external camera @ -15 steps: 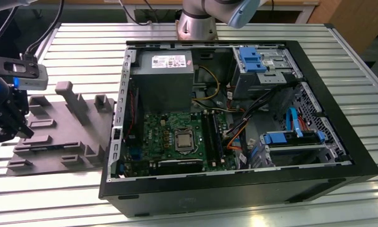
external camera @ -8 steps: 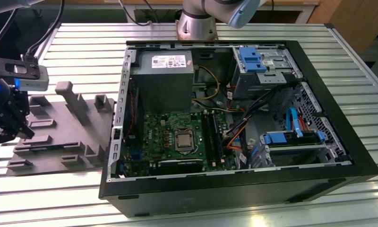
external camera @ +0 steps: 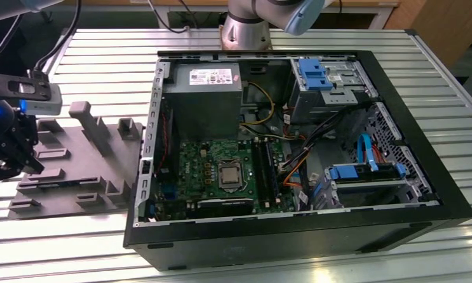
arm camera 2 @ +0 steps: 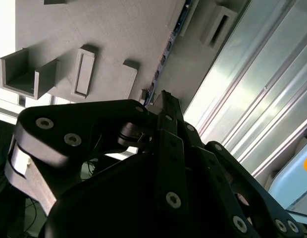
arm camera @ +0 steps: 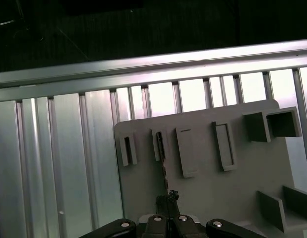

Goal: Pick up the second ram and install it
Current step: 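Pick up the second ram and move it above second insertion slot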

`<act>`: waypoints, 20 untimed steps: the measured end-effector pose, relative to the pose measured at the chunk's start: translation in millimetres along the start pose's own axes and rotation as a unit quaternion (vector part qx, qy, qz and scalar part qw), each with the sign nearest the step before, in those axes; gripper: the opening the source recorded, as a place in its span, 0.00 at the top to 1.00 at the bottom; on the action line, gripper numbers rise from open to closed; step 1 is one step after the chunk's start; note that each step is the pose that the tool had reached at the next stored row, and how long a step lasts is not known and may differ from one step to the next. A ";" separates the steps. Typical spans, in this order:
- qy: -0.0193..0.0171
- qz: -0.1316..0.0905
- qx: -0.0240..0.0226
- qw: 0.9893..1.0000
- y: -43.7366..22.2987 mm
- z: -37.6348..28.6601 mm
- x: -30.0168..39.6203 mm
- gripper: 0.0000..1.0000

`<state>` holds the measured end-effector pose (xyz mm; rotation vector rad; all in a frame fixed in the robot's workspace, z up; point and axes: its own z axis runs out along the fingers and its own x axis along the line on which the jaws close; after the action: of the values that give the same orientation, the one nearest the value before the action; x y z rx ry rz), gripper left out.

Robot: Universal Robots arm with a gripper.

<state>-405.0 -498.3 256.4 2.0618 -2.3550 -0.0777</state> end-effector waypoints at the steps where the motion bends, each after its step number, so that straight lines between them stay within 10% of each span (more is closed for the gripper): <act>1: 0.000 0.000 0.000 1.000 0.0 0.4 0.0 0.89; 20: 0.000 -0.001 0.000 1.000 -0.3 8.1 0.2 0.89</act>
<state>-405.0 -498.3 248.3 2.0644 -2.3526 -0.0778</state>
